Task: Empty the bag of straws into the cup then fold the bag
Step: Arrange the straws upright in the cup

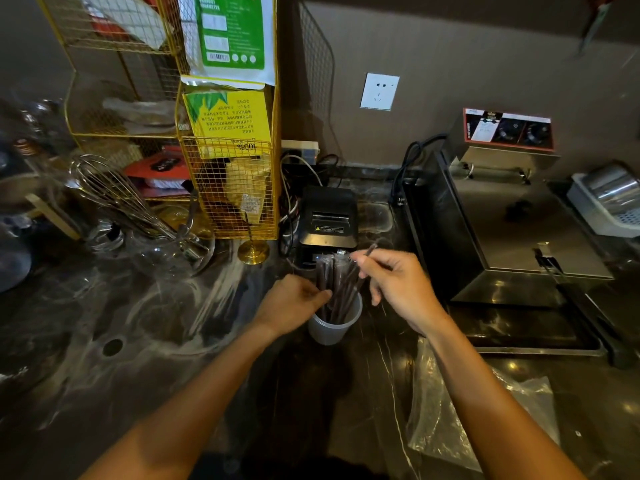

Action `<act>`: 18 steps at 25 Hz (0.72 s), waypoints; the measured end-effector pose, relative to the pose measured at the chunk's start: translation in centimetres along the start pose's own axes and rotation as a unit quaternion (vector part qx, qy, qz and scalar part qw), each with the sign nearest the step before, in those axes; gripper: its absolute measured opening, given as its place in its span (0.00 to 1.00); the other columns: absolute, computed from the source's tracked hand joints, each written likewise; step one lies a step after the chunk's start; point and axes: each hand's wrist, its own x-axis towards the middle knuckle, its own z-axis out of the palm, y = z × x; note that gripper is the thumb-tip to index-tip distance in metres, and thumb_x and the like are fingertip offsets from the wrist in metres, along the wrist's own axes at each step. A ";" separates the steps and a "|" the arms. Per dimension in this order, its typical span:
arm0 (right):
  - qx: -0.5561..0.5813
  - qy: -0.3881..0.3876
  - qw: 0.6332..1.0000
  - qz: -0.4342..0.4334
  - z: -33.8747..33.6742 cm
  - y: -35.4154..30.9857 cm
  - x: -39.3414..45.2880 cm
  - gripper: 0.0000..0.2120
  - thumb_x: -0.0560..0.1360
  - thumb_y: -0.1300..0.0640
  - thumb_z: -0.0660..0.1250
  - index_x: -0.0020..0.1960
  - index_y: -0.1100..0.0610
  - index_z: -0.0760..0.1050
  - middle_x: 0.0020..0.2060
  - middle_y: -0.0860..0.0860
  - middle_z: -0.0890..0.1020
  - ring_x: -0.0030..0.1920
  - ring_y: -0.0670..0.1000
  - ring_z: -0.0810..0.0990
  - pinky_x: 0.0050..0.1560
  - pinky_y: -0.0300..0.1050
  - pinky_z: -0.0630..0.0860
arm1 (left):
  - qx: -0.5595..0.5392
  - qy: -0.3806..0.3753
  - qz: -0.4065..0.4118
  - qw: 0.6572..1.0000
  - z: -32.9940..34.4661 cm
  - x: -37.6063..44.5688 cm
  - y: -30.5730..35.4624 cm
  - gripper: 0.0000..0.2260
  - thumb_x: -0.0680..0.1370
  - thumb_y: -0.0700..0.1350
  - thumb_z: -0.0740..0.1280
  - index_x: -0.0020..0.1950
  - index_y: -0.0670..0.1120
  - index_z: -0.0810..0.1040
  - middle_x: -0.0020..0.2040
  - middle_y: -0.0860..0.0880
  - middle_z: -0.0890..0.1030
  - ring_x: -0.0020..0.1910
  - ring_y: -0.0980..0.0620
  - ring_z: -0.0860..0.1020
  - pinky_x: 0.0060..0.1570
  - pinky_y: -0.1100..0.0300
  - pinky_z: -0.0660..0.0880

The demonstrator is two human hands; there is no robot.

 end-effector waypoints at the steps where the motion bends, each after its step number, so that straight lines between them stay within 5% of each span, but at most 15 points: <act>1: -0.026 -0.016 0.999 0.015 0.5 0.6 0.1 0.13 0.83 0.56 0.66 0.42 0.60 0.81 0.41 0.65 0.86 0.23 0.48 0.75 0.42 0.57 0.81 | 0.009 0.008 0.002 1.000 0.1 0.0 0.1 0.11 0.81 0.54 0.69 0.50 0.49 0.87 0.42 0.52 0.87 0.43 0.58 0.84 0.51 0.54 0.82; 4: -0.069 -0.041 0.995 0.055 2.2 3.1 0.7 0.10 0.82 0.57 0.67 0.61 0.58 0.81 0.33 0.51 0.84 0.23 0.47 0.78 0.42 0.57 0.83 | -0.005 0.059 -0.008 0.998 0.1 0.1 0.1 0.09 0.79 0.52 0.72 0.53 0.48 0.83 0.41 0.53 0.84 0.41 0.58 0.82 0.46 0.57 0.80; 7: -0.060 -0.025 0.996 0.068 2.9 4.9 1.0 0.16 0.82 0.59 0.66 0.69 0.57 0.77 0.39 0.53 0.85 0.24 0.46 0.79 0.37 0.52 0.85 | -0.026 0.075 -0.022 0.997 0.0 0.3 -0.4 0.11 0.77 0.52 0.74 0.54 0.48 0.79 0.37 0.55 0.78 0.34 0.60 0.77 0.35 0.63 0.72; 11: -0.042 0.023 0.997 0.055 2.6 5.0 0.4 0.10 0.82 0.59 0.67 0.63 0.55 0.79 0.42 0.53 0.85 0.26 0.45 0.80 0.30 0.40 0.80 | -0.036 0.088 -0.030 0.995 0.3 0.6 -1.0 0.16 0.75 0.52 0.75 0.58 0.51 0.75 0.40 0.54 0.79 0.36 0.59 0.78 0.35 0.64 0.71; 15: -0.098 0.152 0.983 0.031 1.8 6.7 -0.7 0.02 0.80 0.54 0.70 0.52 0.52 0.79 0.35 0.49 0.81 0.33 0.46 0.81 0.34 0.42 0.79 | -0.034 0.080 -0.032 0.996 0.7 0.8 -1.8 0.13 0.78 0.52 0.73 0.59 0.51 0.75 0.40 0.54 0.79 0.39 0.57 0.80 0.36 0.64 0.72; 18: -0.102 0.082 0.978 0.160 1.5 7.9 -1.4 0.07 0.80 0.49 0.70 0.53 0.52 0.75 0.41 0.51 0.82 0.31 0.49 0.82 0.27 0.42 0.78 | -0.033 0.063 -0.020 0.997 0.9 0.9 -2.5 0.08 0.81 0.48 0.70 0.58 0.49 0.79 0.40 0.56 0.80 0.40 0.56 0.82 0.37 0.65 0.75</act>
